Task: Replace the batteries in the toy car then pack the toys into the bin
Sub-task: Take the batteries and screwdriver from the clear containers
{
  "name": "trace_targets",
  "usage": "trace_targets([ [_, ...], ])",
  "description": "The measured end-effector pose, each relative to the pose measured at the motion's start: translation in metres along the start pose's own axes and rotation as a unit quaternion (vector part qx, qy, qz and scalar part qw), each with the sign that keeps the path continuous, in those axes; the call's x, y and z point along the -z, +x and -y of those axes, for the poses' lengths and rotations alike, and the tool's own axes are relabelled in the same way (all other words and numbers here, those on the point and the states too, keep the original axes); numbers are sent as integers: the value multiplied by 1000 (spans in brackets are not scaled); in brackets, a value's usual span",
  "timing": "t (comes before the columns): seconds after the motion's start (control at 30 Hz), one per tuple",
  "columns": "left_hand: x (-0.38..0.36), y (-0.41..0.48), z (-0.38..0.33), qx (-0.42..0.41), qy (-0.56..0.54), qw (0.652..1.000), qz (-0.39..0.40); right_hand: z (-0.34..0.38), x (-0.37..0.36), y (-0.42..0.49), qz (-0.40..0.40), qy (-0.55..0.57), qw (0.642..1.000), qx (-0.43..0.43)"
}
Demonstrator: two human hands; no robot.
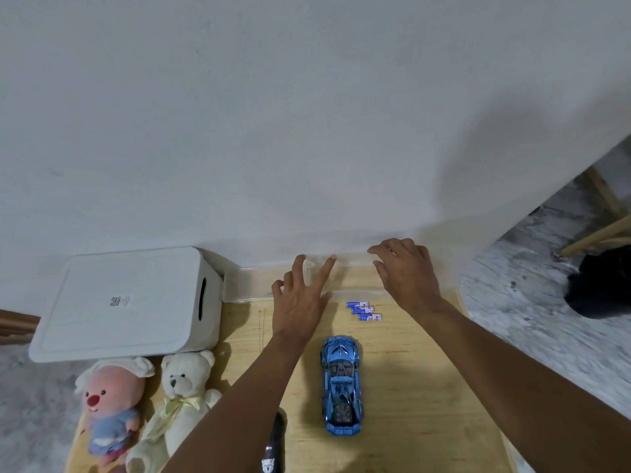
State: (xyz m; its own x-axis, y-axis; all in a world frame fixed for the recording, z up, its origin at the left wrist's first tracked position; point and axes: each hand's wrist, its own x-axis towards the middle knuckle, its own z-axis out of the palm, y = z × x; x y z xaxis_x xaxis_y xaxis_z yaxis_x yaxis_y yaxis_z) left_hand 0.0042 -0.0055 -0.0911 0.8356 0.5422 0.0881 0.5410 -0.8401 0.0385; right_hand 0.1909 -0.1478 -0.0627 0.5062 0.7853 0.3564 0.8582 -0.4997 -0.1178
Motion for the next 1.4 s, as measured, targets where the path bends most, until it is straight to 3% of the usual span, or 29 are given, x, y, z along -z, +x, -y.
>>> trace_targets([
  [0.27, 5, -1, 0, 29, -1, 998, 54, 1, 4, 2, 8, 27, 1000, -10],
  [0.67, 4, 3, 0, 34, -2, 999, 31, 1, 7, -8, 12, 66, 998, -18],
  [0.97, 3, 1, -2, 31, 12, 998, 61, -1, 2, -18, 7, 92, 995, -31],
  [1.23, -6, -7, -3, 34, 28, 999, -2, -3, -4, -34, 18, 97, 995, -4],
  [1.4, -9, -14, -2, 22, 23, 999, -1, 0, -9, -41, 51, 118, 992, -19],
])
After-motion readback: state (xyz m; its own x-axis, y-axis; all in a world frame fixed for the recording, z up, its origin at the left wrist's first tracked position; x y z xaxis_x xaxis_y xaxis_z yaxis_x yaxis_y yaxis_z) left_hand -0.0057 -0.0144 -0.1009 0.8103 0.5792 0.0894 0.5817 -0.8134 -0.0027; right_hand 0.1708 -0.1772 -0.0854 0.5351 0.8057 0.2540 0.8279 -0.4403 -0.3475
